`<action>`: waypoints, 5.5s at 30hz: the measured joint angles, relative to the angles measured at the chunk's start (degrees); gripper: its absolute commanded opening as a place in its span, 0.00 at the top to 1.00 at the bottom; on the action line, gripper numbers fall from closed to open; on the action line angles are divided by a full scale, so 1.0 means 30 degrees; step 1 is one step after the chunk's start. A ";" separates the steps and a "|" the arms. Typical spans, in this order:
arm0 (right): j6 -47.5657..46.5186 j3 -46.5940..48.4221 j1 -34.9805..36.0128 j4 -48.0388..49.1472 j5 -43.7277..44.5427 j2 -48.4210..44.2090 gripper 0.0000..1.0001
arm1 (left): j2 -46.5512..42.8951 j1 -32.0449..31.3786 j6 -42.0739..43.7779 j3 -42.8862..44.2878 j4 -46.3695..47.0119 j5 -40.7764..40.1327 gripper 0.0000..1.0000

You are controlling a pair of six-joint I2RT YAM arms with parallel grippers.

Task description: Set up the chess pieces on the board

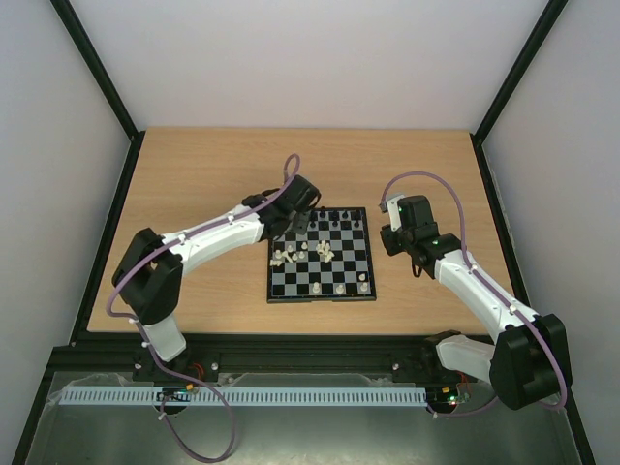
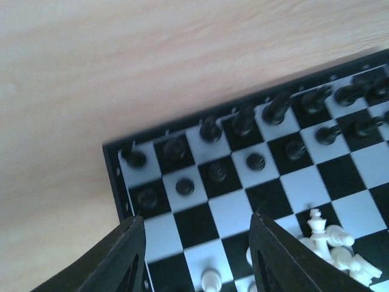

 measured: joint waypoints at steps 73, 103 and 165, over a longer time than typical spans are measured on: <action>-0.0211 0.0000 0.0000 -0.0138 -0.0714 0.0539 0.65 | -0.2973 0.0510 0.0437 -0.4131 -0.2091 0.5428 0.96; -0.0299 0.0000 0.0000 -0.0138 -0.0787 0.0627 0.65 | -0.3679 -0.2907 -0.0743 -0.7184 -0.4517 0.5442 0.96; -0.0444 0.0000 0.0000 -0.0168 -0.0933 0.0605 0.65 | -0.0044 0.0648 0.3337 -0.4452 -0.2586 0.5676 0.51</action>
